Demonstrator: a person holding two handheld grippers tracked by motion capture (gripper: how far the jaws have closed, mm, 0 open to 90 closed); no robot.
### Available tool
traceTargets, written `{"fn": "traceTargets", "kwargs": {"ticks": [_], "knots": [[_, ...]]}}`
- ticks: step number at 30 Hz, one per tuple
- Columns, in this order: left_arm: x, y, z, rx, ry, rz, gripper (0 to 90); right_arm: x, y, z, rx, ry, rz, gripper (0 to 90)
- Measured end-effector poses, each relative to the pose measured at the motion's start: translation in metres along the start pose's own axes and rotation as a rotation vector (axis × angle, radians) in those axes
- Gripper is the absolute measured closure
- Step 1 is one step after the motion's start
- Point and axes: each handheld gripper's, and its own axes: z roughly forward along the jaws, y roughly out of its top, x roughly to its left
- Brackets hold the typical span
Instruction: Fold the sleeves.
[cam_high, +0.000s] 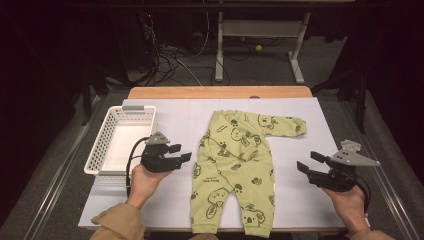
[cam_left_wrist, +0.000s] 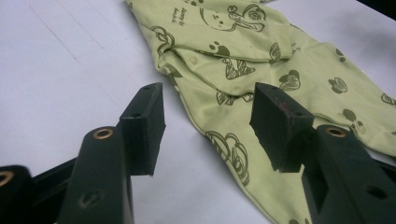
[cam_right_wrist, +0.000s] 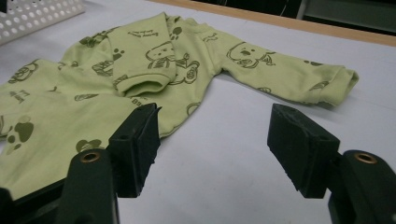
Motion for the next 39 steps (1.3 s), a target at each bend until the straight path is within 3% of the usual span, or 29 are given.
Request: {"fn": "traceTargets", "kwargs": {"ticks": [10, 16, 24, 32, 39], "knots": [[0.0, -0.021, -0.011, -0.02, 0.007, -0.008, 40.3, -0.017, 0.013, 0.016, 0.03, -0.059, 0.034, 36.8], [0.002, -0.033, -0.014, -0.022, -0.007, -0.028, 40.3, -0.02, 0.02, 0.028, 0.06, -0.074, 0.02, 38.0], [0.002, -0.046, -0.03, -0.053, 0.022, 0.003, 40.3, -0.028, 0.033, 0.044, 0.091, -0.106, 0.036, 41.9], [0.005, -0.066, -0.037, -0.072, 0.026, -0.027, 40.3, -0.037, 0.048, 0.06, 0.163, -0.127, 0.072, 47.4], [0.009, -0.075, -0.046, -0.101, 0.041, -0.035, 40.3, -0.05, 0.056, 0.082, 0.268, -0.15, 0.098, 56.5]]}}
